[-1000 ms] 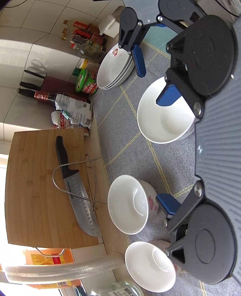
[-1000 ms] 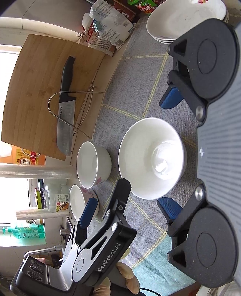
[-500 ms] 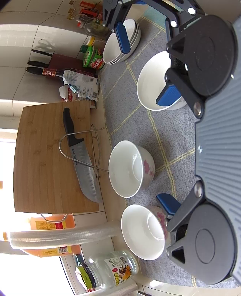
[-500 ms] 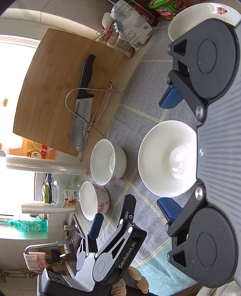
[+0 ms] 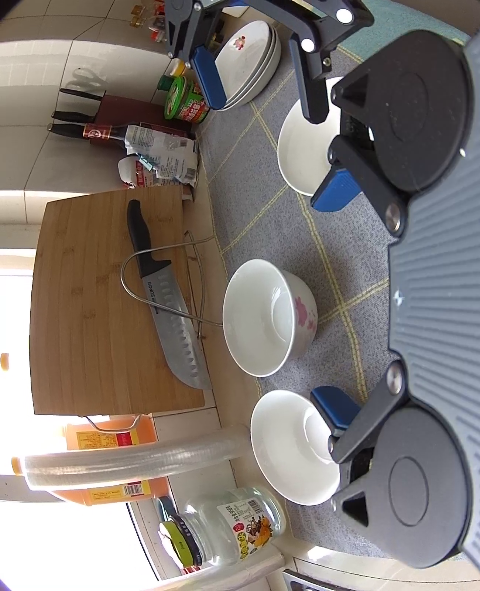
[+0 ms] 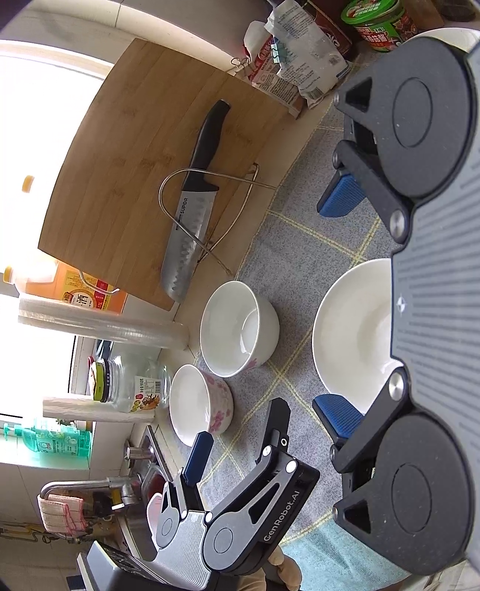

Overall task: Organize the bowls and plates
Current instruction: 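Move the right gripper to a pink-flower bowl and close on its rim, then lift the pink-flower bowl with the right gripper and carry it toward the white bowl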

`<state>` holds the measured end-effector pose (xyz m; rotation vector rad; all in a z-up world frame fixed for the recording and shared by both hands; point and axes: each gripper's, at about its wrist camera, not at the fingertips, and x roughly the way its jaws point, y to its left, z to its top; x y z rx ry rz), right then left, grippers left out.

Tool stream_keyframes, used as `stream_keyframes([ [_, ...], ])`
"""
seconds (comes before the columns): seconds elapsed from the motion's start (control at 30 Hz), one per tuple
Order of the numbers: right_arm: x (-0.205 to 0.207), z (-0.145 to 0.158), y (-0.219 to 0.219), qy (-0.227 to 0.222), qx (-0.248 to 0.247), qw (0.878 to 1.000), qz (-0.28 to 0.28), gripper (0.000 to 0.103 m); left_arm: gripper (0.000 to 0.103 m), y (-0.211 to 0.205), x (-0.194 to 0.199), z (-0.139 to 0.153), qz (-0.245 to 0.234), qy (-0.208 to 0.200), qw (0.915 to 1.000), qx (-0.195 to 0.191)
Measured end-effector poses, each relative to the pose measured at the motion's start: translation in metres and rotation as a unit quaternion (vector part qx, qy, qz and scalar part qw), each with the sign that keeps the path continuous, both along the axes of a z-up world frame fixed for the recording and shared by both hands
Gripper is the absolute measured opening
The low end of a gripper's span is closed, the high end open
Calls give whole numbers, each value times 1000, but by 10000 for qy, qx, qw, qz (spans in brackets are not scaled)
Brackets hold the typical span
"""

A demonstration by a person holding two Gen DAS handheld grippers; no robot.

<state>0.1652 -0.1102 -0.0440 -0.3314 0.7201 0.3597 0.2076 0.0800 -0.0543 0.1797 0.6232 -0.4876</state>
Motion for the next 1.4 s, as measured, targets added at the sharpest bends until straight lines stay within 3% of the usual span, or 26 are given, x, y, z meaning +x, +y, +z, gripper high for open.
stream_keyframes([
  [0.27,37,3,-10,233,222,9994,-87,103,100,-13,12,-12,249,-35,9993,275],
  [0.7,104,-13,6,779,472,9951,375,103,100,-37,38,-34,474,73,9976,504],
  [1.2,160,-33,32,1130,397,9889,878,103,97,-46,62,-42,552,173,9979,278],
  [1.4,173,-42,39,1289,386,9857,1019,95,93,-47,65,-43,601,216,9978,181],
])
